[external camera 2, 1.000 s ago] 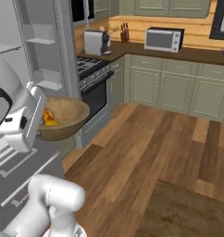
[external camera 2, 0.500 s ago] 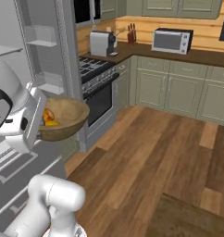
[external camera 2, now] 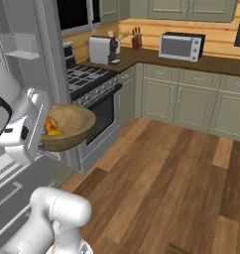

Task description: Pick the chicken drumstick and lemon from their plates and place them in the bowl. Then put the bowl in the fridge.

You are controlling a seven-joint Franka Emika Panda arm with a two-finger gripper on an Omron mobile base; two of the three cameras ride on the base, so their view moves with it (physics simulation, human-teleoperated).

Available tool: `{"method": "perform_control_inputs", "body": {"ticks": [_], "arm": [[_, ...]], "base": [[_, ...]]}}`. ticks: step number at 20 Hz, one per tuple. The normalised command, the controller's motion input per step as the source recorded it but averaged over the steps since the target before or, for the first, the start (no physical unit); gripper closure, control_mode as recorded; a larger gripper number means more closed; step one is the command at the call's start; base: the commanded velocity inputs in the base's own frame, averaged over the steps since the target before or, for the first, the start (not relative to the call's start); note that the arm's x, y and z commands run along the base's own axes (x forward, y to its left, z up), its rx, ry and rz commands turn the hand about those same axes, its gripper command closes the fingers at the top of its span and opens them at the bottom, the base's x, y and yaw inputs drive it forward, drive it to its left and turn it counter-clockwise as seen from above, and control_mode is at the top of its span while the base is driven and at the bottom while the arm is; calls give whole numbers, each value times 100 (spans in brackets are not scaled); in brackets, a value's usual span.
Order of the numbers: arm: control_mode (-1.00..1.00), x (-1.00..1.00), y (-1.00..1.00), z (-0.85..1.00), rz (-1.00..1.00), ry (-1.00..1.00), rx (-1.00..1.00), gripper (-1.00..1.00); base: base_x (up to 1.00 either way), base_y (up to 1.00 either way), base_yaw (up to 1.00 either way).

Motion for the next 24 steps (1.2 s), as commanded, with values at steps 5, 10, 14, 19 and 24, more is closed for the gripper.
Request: {"method": "perform_control_inputs", "body": {"ticks": [5, 10, 14, 19, 24], "arm": [[100, 0, 0, 0, 0, 0, 0, 100], [100, 0, 0, 0, 0, 0, 0, 100], [100, 0, 0, 0, 0, 0, 0, 100], [100, 0, 0, 0, 0, 0, 0, 100], [100, 0, 0, 0, 0, 0, 0, 100]], "base": [[70, 1, 1], [-18, 3, 41], [-33, 0, 43], [-5, 0, 59], [13, -2, 72]]}}
